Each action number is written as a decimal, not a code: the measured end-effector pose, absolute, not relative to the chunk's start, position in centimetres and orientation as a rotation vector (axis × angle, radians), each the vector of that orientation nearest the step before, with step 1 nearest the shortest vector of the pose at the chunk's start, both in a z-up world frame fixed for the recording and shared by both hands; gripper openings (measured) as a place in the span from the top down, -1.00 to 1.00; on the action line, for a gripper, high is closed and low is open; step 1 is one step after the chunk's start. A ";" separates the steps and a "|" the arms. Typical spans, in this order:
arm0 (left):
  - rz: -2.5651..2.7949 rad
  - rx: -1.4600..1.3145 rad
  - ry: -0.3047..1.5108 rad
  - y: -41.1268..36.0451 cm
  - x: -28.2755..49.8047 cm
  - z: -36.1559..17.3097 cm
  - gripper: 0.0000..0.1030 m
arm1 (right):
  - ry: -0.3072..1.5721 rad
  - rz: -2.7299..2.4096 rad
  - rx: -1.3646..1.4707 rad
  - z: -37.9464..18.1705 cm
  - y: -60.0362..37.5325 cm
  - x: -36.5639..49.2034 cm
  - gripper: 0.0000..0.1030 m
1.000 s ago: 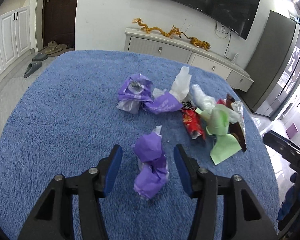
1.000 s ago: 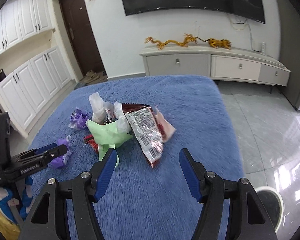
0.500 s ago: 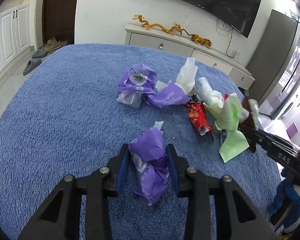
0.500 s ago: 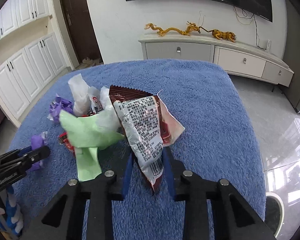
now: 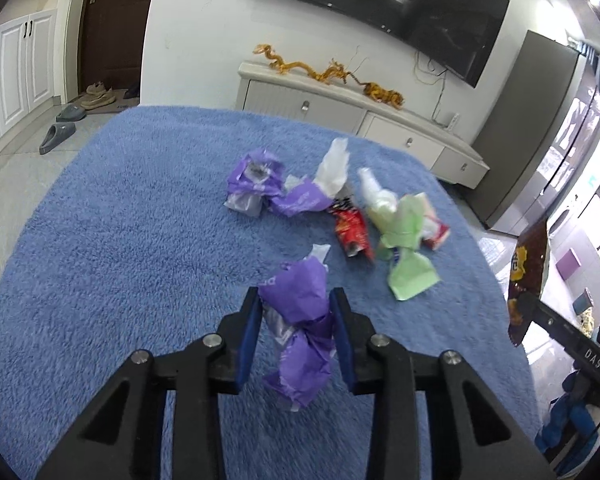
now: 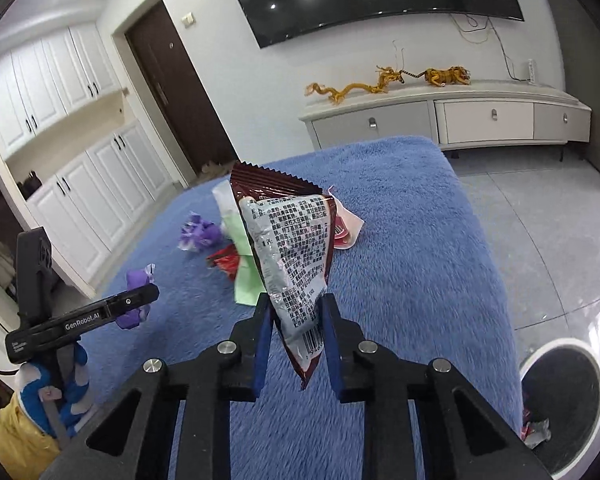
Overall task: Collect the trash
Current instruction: 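Carry both items to the bin and open both grippers over it, then return both grippers to the table toward the remaining wrappers, then grasp the red snack wrapper with the left gripper while the right grasps the pink wrapper, then carry both wrappers to the bin and open both grippers over it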
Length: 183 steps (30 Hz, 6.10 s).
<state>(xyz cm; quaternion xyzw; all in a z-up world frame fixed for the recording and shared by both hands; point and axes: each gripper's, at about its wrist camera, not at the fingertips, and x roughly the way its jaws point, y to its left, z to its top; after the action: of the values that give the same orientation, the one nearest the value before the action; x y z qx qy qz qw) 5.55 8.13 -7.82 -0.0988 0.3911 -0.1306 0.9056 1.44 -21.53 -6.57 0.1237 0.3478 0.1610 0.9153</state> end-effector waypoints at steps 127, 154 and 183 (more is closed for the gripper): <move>-0.342 -0.244 0.728 7.4 0.9 -1.9 -0.06 | 0.536 0.023 0.229 2.8 -28.4 -12.6 -0.14; -0.375 -0.132 0.955 1.3 15.7 -11.2 0.30 | 0.742 0.298 0.226 -6.5 -24.2 8.5 -0.14; -0.391 -0.175 0.915 4.6 9.2 -11.1 0.69 | 0.814 0.335 0.309 -9.6 -24.0 9.7 0.79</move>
<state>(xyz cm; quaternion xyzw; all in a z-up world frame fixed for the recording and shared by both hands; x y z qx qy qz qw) 9.22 4.56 -11.12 -0.0837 0.4382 -0.1874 0.8751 9.74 -24.01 -9.59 0.1490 0.3923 0.1613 0.8932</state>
